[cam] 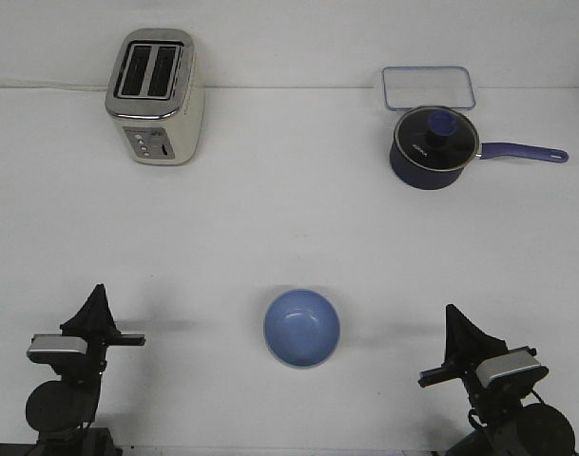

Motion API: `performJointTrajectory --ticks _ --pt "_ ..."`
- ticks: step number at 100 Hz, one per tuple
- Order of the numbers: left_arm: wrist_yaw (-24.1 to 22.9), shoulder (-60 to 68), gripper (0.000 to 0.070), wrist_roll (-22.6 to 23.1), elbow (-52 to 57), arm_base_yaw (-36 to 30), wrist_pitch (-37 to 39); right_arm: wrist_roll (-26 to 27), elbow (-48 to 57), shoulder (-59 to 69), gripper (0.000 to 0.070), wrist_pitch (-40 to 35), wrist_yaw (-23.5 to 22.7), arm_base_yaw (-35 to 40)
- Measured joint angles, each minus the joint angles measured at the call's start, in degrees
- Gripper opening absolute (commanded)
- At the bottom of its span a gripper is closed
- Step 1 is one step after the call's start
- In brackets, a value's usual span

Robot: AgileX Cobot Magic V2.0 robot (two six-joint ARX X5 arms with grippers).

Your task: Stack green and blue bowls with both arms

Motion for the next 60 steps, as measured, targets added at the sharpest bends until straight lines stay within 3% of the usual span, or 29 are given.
performJointTrajectory --ticks 43,60 --pt "-0.02 0.00 0.0015 0.00 0.00 0.02 0.00 -0.13 0.00 0.00 0.0000 0.00 0.04 0.00" --pt "-0.02 0.00 0.0015 0.00 0.00 0.02 -0.02 -5.81 -0.66 -0.04 0.0000 1.73 1.44 -2.93"
